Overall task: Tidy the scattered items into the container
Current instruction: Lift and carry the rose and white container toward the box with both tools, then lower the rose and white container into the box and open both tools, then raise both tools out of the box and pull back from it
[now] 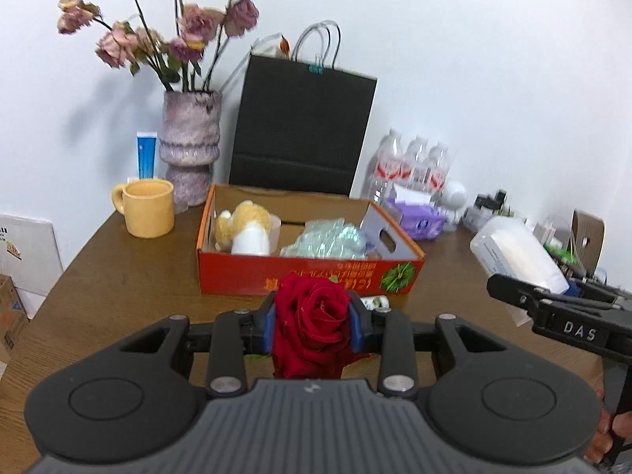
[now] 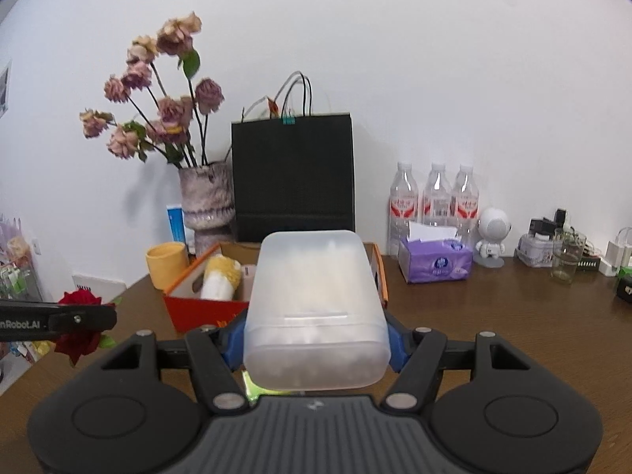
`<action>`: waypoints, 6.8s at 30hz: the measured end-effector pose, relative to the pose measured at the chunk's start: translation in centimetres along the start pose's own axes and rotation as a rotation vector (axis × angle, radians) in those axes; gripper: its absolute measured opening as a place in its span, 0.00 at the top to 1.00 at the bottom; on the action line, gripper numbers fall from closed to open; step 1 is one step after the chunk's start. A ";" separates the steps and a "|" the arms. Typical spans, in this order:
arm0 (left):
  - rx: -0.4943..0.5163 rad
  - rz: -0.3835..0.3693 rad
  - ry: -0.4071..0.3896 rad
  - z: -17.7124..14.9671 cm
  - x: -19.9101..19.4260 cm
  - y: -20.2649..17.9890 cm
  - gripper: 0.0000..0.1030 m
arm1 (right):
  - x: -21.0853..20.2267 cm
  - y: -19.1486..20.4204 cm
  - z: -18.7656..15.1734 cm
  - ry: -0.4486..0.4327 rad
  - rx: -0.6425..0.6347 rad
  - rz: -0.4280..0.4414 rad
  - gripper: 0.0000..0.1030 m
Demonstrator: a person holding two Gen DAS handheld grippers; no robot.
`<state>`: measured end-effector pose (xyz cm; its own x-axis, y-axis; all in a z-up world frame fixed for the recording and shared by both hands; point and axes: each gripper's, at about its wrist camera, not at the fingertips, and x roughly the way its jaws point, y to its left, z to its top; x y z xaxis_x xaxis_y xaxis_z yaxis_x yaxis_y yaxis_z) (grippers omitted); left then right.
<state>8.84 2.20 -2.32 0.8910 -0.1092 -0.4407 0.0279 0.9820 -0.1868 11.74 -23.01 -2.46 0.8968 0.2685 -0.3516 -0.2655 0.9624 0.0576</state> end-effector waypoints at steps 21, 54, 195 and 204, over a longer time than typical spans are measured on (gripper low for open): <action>-0.032 -0.010 -0.060 0.5 -4.9 -0.2 0.67 | -4.1 1.1 1.2 -0.036 -0.012 0.046 0.37; -0.035 -0.004 -0.036 7.8 -1.1 0.1 0.67 | 0.8 1.1 7.0 0.007 -0.068 0.037 0.37; -0.013 0.168 -0.190 0.2 -7.5 -6.5 0.00 | -7.0 0.4 1.9 -0.040 -0.080 0.094 0.00; -0.039 0.138 -0.185 -2.3 -9.4 -7.0 0.00 | -8.8 0.1 0.1 -0.041 -0.061 0.114 0.00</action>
<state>-0.71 -4.03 1.14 0.9531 0.0595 -0.2969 -0.1145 0.9785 -0.1714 3.87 -25.24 0.73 0.8729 0.3789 -0.3073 -0.3868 0.9214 0.0375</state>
